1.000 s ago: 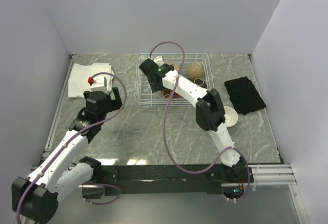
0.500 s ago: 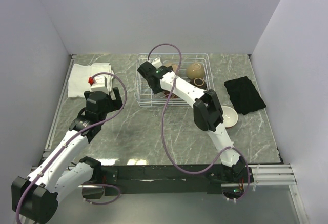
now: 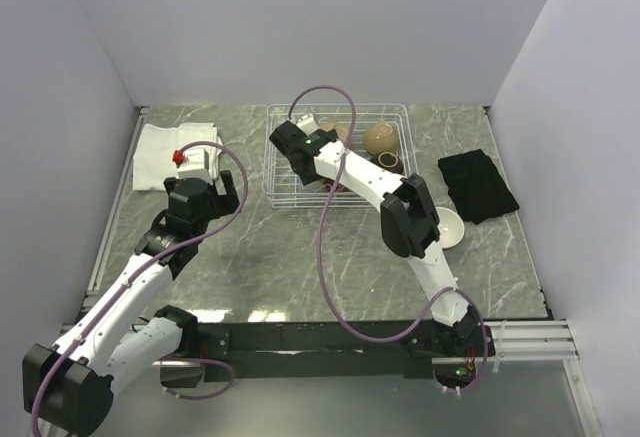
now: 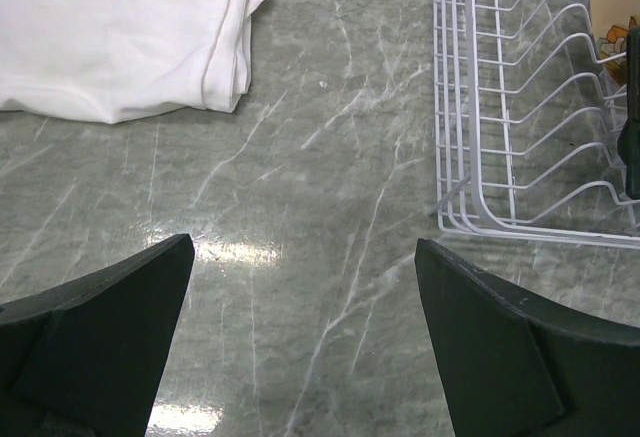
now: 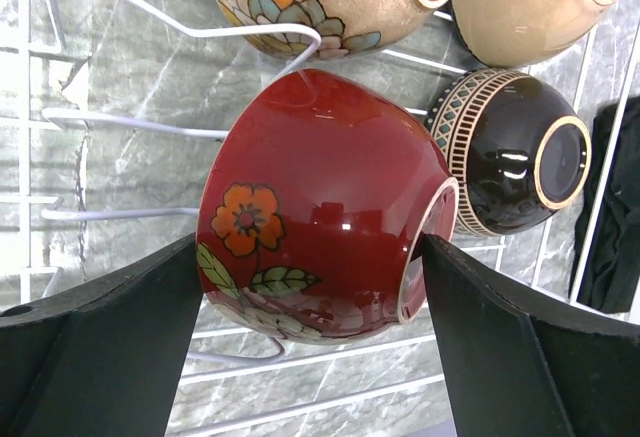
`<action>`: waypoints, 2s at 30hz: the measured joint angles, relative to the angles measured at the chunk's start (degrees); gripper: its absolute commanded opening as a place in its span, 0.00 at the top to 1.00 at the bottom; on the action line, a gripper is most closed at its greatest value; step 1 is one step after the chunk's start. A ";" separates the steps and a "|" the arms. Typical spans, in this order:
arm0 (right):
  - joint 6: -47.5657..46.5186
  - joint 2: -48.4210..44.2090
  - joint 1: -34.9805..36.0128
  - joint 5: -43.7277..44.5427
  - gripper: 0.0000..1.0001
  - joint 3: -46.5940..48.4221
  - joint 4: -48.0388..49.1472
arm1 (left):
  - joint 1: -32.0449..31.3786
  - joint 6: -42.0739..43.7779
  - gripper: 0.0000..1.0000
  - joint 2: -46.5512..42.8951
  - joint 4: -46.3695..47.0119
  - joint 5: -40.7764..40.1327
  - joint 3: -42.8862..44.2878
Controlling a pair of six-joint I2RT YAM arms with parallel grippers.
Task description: Unload the bowls from the dish rack
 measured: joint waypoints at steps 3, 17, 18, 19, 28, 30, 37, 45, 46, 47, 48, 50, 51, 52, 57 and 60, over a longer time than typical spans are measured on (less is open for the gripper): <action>-0.07 -0.39 -0.04 -0.04 0.33 -0.48 -0.04 | 0.00 0.00 0.01 0.11 0.00 0.00 0.00; -0.07 -2.27 -0.35 -0.63 0.44 -1.92 0.24 | 0.00 0.00 0.01 0.72 -0.02 0.00 0.00; -0.02 -2.54 -0.39 -0.83 0.45 -1.99 0.09 | 0.00 0.00 0.01 0.81 -0.04 0.00 0.00; 0.00 -2.91 -0.48 -1.01 0.46 -2.27 0.09 | 0.00 0.00 0.01 0.90 -0.02 0.00 0.00; -1.05 -7.30 -0.66 0.61 0.58 -3.80 -3.15 | 0.00 0.00 0.01 1.09 -0.07 -0.04 0.00; -0.98 -8.28 -0.87 0.37 0.63 -4.15 -3.17 | 0.00 0.00 0.00 1.09 -0.09 -0.04 0.00; -1.01 -9.22 -1.70 -0.15 0.53 -8.55 -2.84 | 0.00 0.00 0.01 1.09 -0.09 -0.04 0.00; -0.90 -10.05 -4.13 -2.01 0.39 -12.55 -1.70 | 0.00 0.00 0.01 1.09 -0.17 -0.04 0.00; -0.59 -10.95 -4.85 -3.52 0.37 -13.42 -1.03 | 0.00 0.00 0.01 1.09 -0.17 -0.04 0.00; -0.20 -12.15 -5.75 -4.96 0.36 -14.38 -0.57 | 0.00 0.00 0.01 1.09 -0.20 -0.04 0.00; 0.28 -13.38 -6.67 -6.27 0.35 -15.23 -0.17 | 0.00 0.00 0.01 1.09 -0.20 -0.04 0.00; 1.86 -17.00 -9.40 -10.43 0.35 -17.97 1.68 | 0.00 0.00 0.01 1.09 -0.20 -0.04 0.00; 2.89 -19.17 -11.10 -12.61 0.35 -19.63 2.91 | 0.00 0.00 0.01 1.09 -0.20 -0.07 0.00; 3.98 -21.35 -12.98 -14.71 0.35 -21.27 4.11 | 0.00 0.00 0.01 1.09 -0.20 -0.07 0.00; 9.81 -28.11 -20.92 -24.90 0.35 -28.39 10.95 | 0.00 0.00 0.01 1.09 -0.20 -0.24 0.00; 12.44 -27.89 -22.60 -29.70 0.36 -31.19 14.12 | 0.00 0.00 0.01 1.09 -0.20 -0.42 0.00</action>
